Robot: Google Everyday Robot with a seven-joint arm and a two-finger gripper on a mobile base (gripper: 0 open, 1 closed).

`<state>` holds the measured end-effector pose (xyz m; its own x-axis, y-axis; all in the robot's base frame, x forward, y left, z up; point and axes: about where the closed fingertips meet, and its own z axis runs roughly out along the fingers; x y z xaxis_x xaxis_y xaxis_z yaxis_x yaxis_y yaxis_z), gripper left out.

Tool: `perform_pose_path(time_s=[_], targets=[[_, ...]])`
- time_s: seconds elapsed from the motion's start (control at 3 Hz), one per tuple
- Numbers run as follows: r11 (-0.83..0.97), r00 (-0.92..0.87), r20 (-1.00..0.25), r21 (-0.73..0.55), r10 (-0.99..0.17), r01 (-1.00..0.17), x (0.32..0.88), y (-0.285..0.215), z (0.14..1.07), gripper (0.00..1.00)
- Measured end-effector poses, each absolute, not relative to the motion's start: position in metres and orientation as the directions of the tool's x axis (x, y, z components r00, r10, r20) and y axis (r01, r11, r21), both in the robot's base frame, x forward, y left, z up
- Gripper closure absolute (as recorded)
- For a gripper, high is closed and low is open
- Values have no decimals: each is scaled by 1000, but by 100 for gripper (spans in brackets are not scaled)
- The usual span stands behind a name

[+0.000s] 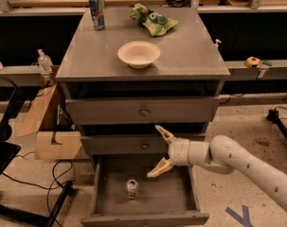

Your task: Pick 7up can from bottom drawer and place on counter

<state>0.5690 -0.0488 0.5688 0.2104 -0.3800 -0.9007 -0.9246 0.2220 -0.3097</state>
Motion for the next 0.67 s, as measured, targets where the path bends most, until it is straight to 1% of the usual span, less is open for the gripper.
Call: perform_pose_path(time_s=[0.33, 0.67], targets=[[202, 140, -930, -218, -340, -955, 566, -45, 448, 0], [191, 79, -941, -149, -330, -970, 558, -45, 374, 0]])
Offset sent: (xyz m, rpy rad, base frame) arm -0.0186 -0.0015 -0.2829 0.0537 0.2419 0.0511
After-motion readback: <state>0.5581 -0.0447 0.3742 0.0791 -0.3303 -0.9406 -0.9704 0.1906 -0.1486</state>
